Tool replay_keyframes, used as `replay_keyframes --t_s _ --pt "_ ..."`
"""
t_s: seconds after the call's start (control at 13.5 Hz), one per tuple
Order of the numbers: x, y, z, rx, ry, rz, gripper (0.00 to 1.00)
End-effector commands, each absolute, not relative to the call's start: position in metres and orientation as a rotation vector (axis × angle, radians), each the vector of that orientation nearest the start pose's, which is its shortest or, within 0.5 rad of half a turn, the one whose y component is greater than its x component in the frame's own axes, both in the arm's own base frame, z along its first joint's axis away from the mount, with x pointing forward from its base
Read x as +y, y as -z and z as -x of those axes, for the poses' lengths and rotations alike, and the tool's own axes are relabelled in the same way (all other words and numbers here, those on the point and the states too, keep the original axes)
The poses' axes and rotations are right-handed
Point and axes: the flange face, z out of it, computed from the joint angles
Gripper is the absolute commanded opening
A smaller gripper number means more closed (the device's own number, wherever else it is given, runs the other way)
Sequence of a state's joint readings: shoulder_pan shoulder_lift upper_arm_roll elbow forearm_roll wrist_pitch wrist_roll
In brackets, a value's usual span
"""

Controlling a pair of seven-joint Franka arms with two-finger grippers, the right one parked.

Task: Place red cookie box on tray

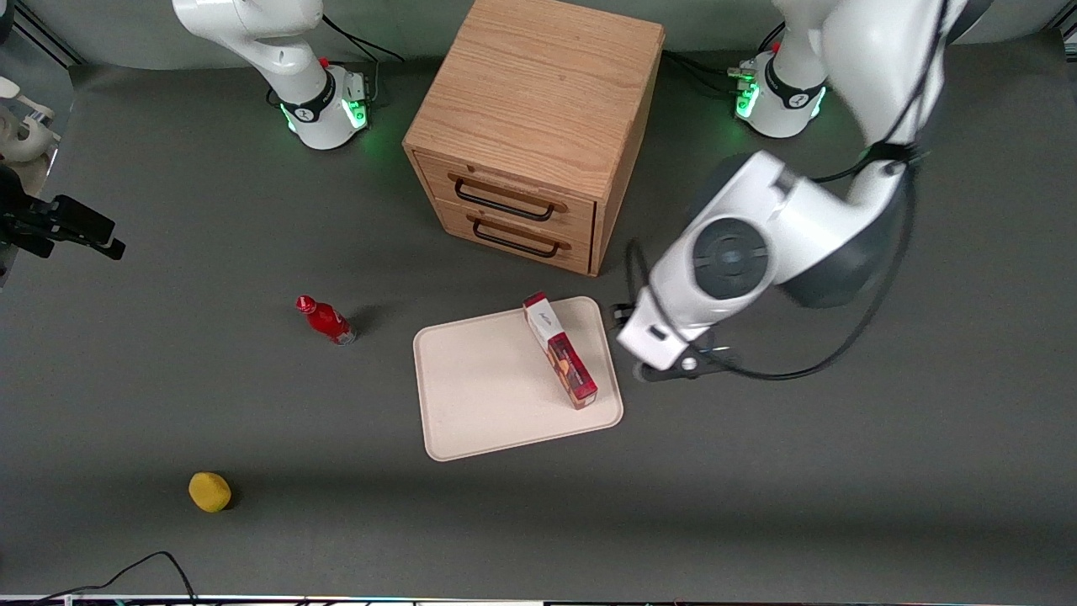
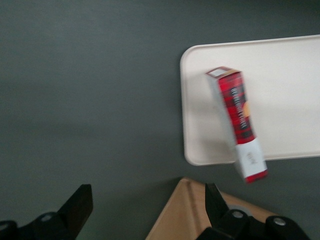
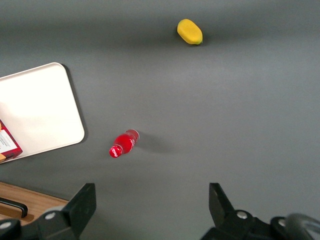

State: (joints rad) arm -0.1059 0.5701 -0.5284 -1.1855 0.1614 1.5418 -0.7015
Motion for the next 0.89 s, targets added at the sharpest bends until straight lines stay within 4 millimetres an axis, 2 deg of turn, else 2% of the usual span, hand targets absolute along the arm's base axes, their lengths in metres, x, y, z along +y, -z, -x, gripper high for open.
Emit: replay_keyframes --t_s 0.0,0.07,0.15,0.3,0.52,0.67,0.81 --pt "-0.276 -0.522 -0.593 -0.120 -0.290 3.056 1.00" --pt "-0.258 -0.534 -0.588 -0.040 -0.299 3.037 1.00" --pt "-0.231 -0.543 -0.587 -0.008 -0.325 3.008 1.00" --pt "-0.191 -0.560 -0.581 0.041 -0.348 2.994 1.00" --pt "-0.121 -0.572 -0.572 0.091 -0.313 3.044 1.00" --pt "-0.087 -0.559 -0.555 0.182 -0.276 3.052 1.00" --pt "-0.069 -0.547 -0.533 0.177 -0.243 3.054 1.00"
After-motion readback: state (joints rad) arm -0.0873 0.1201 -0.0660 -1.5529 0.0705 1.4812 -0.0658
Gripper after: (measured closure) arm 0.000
